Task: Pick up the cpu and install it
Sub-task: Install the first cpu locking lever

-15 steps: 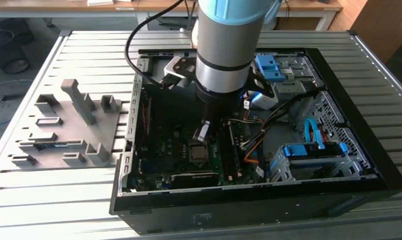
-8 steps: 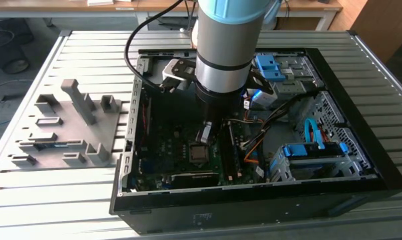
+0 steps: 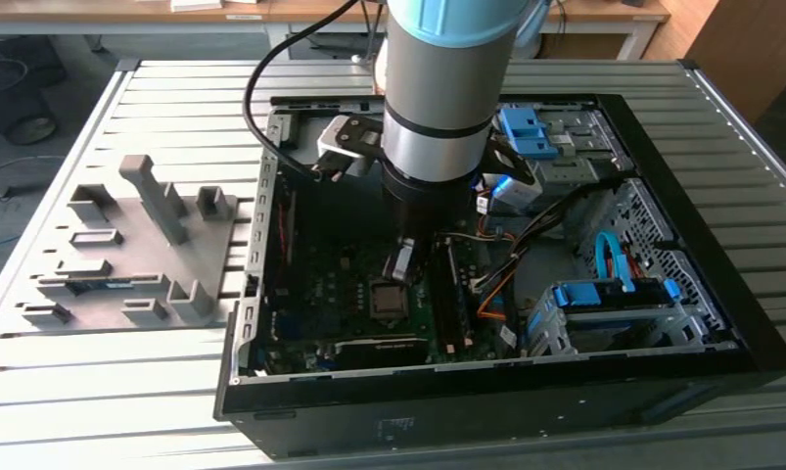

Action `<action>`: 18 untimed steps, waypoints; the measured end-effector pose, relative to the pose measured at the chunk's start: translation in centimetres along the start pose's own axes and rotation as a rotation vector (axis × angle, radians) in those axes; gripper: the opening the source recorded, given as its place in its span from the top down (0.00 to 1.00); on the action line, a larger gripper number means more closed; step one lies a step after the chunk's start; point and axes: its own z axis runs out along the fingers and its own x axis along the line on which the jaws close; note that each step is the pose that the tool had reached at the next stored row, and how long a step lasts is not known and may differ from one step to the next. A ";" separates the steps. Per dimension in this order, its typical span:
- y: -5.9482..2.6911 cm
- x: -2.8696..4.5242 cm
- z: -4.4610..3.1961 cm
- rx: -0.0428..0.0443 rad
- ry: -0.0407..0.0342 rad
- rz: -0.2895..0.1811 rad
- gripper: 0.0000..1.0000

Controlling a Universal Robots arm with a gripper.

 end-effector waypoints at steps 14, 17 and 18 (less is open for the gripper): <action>0.03 0.01 -2.59 0.0000 0.0000 0.000 0.90; 0.04 -0.09 -3.10 0.0000 -0.0004 0.000 0.90; 0.09 -0.29 -3.10 -0.0001 -0.0004 0.000 0.90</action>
